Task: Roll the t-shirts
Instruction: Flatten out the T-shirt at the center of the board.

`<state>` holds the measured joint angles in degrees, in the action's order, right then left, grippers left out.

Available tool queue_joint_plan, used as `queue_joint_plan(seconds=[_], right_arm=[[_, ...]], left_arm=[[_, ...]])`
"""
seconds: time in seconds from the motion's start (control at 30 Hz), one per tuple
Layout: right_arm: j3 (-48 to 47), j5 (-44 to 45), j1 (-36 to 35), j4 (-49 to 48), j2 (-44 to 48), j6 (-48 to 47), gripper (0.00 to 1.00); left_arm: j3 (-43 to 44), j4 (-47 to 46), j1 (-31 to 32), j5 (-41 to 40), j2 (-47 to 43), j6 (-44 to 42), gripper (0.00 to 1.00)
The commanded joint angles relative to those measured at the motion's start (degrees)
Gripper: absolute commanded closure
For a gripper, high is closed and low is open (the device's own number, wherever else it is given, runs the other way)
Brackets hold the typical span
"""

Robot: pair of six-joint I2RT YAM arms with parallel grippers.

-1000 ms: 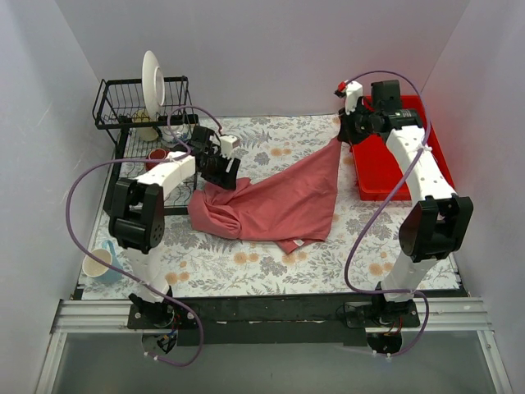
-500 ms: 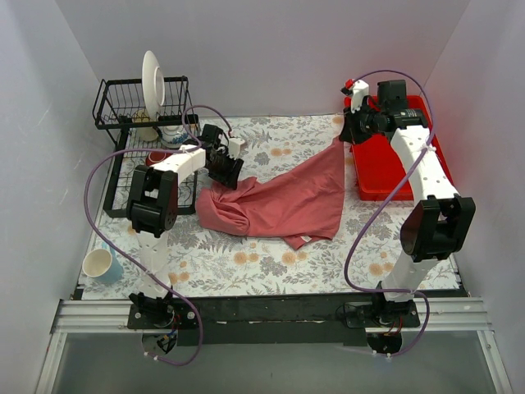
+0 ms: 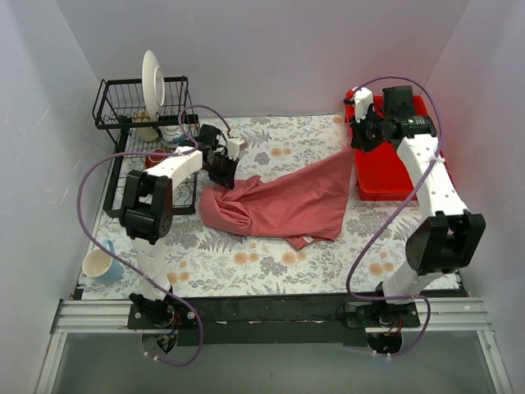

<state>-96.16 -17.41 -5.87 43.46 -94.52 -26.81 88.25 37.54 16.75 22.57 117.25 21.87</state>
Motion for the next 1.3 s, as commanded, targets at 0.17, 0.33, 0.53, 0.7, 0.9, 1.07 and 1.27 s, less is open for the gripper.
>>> queue_joint_plan(seconds=[0.17,0.33,0.53,0.7,0.9,1.07,1.27], right_arm=[[14.1,4.3,1.4,10.6,13.7,-11.4,0.99],[15.7,1.9,1.4,11.5,14.4,-8.7,0.99],[12.8,1.8,1.4,11.5,11.0,-9.1,0.99],[12.7,1.8,1.3,10.4,10.2,-8.6,0.99],[13.0,1.3,1.3,10.0,8.9,-8.3,0.99],[12.8,0.2,1.3,9.9,7.3,-8.1,0.99],[11.6,-0.3,1.4,10.2,5.8,-8.0,0.99]], left_arm=[[-17.0,-0.2,0.6,3.6,-24.4,8.2,0.44],[-10.0,-2.8,0.3,-4.4,-20.0,8.7,0.31],[9.0,0.4,-0.7,-7.3,-1.6,6.4,0.48],[12.7,4.3,-1.3,-8.1,4.7,3.4,0.57],[9.0,2.6,-1.4,-10.9,4.6,3.0,0.53],[9.4,2.8,-1.4,-10.4,6.6,3.2,0.49],[7.9,1.8,-1.4,-8.5,7.5,2.4,0.6]])
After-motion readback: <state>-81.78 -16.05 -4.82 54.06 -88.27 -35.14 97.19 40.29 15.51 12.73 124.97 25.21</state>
